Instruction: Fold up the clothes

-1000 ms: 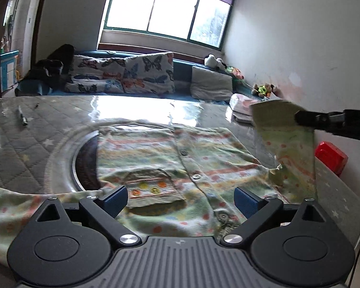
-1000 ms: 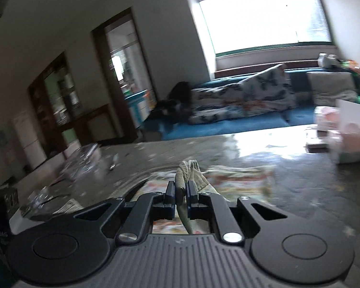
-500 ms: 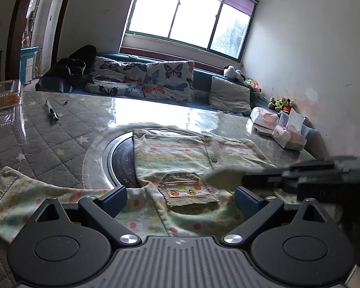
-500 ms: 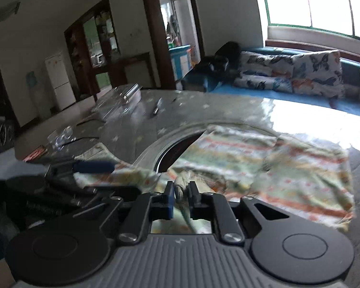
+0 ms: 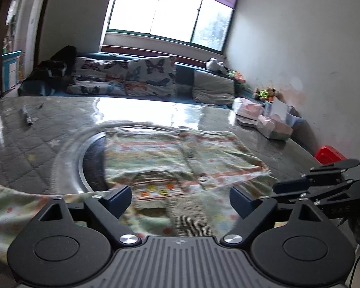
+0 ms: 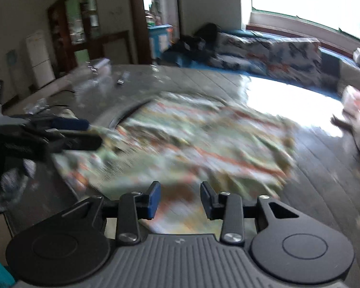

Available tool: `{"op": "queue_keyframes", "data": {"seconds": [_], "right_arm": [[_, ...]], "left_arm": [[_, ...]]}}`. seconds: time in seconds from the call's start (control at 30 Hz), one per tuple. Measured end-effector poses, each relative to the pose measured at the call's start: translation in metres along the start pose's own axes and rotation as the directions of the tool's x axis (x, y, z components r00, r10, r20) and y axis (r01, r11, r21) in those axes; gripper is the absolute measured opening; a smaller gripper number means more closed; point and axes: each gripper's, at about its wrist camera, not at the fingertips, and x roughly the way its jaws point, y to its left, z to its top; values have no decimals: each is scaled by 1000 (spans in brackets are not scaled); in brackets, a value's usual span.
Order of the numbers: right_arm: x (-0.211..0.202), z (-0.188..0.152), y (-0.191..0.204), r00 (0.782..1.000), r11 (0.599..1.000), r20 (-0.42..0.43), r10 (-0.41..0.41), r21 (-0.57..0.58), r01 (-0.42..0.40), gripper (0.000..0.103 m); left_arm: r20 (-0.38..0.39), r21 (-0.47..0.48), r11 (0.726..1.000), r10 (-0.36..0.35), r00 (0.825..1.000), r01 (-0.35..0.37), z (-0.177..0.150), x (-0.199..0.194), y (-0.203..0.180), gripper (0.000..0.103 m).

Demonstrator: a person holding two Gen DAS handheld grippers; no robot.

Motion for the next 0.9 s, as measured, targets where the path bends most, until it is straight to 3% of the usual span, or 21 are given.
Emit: {"op": "queue_keyframes", "data": {"seconds": [0.27, 0.57, 0.9], "right_arm": [[-3, -31, -41, 996, 995, -53, -75, 62, 78, 37], [5, -2, -48, 997, 997, 27, -71, 42, 70, 39], [40, 4, -62, 998, 994, -9, -69, 79, 70, 39]], "left_arm": [[-63, 44, 997, -65, 996, 68, -5, 23, -22, 60], [-77, 70, 991, -105, 991, 110, -6, 32, -34, 43], [-126, 98, 995, -5, 992, 18, -15, 48, -16, 38]]}}
